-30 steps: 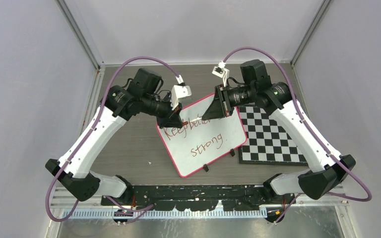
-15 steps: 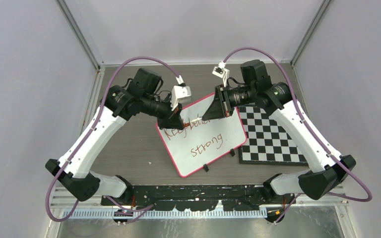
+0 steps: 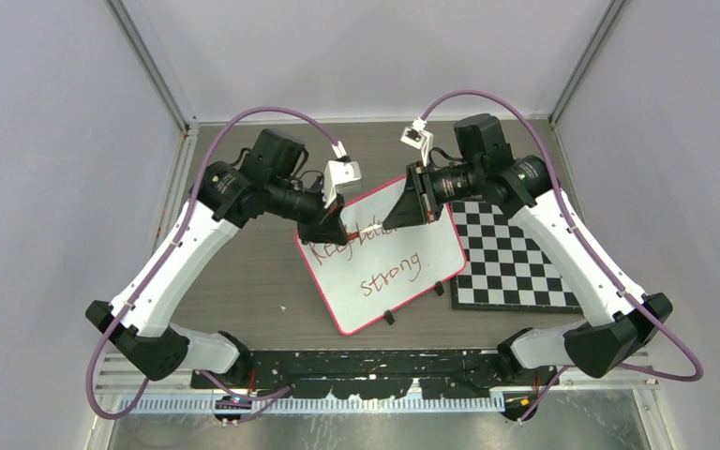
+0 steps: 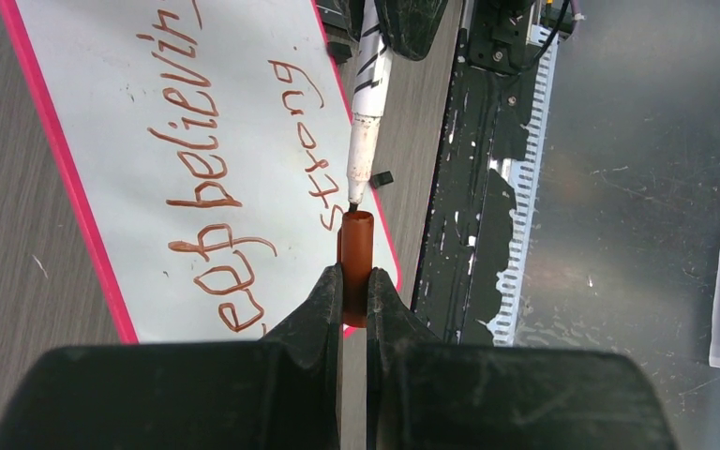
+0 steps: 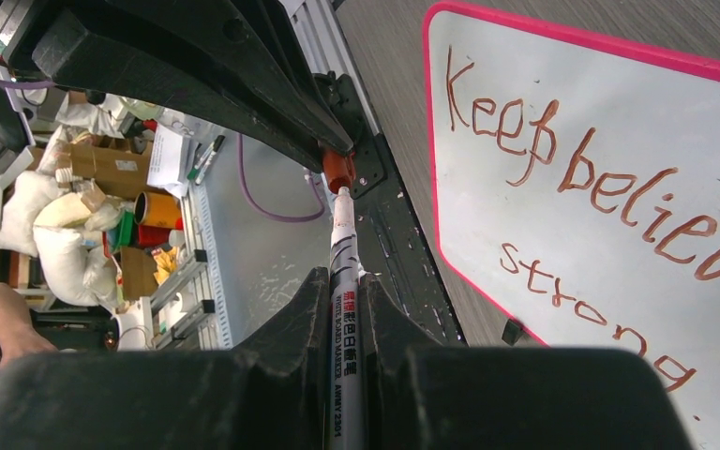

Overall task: Write a sentence on the whiteboard
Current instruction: Close the whiteboard marker.

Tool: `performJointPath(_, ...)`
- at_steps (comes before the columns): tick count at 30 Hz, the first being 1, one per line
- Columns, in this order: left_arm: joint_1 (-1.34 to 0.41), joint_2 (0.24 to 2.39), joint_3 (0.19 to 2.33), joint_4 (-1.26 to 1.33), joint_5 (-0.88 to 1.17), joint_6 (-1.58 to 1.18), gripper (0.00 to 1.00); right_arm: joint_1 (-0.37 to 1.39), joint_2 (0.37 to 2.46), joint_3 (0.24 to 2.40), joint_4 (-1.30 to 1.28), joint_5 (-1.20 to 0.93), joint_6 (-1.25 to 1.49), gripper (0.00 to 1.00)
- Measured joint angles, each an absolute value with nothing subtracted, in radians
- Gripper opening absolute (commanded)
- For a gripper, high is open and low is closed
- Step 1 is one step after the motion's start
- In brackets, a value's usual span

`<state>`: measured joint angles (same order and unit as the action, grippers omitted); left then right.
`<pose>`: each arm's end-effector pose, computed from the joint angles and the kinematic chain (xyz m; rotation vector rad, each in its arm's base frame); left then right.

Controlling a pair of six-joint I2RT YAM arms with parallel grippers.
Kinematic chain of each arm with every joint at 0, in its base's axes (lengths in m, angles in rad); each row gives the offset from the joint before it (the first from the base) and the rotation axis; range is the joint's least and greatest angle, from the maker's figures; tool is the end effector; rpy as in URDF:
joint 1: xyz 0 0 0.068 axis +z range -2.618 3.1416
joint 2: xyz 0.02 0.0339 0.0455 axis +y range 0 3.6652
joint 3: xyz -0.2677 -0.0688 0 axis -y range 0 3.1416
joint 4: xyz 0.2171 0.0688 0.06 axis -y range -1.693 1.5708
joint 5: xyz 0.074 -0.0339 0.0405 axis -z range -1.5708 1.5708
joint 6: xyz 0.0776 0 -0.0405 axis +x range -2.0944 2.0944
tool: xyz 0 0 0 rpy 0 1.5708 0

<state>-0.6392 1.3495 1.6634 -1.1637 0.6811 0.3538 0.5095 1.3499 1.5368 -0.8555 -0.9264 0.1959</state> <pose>0.1617 -0.1811 0.3979 1.4009 1.9243 -0.9540 0.1951 0.1801 0.3992 -0.8766 2.1074 1.4110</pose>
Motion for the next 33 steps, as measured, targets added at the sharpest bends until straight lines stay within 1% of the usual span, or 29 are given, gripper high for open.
performJointPath(19, -0.644, 1.375, 1.691, -1.162, 0.712, 0.317, 0.0, 0.537, 1.357, 1.539, -0.85, -0.925, 0.2, 0.0)
performJointPath(25, -0.656, 1.407, 1.762, -1.186, 0.692, 0.317, 0.0, 0.544, 1.37, 1.528, -0.788, -0.936, 0.254, 0.0)
performJointPath(30, -0.661, 1.456, 1.864, -1.264, 0.624, 0.321, 0.0, 0.54, 1.368, 1.475, -0.67, -0.956, 0.331, 0.0)
performJointPath(33, -0.681, 1.471, 1.888, -1.291, 0.584, 0.325, 0.0, 0.541, 1.369, 1.461, -0.649, -0.958, 0.355, 0.0)
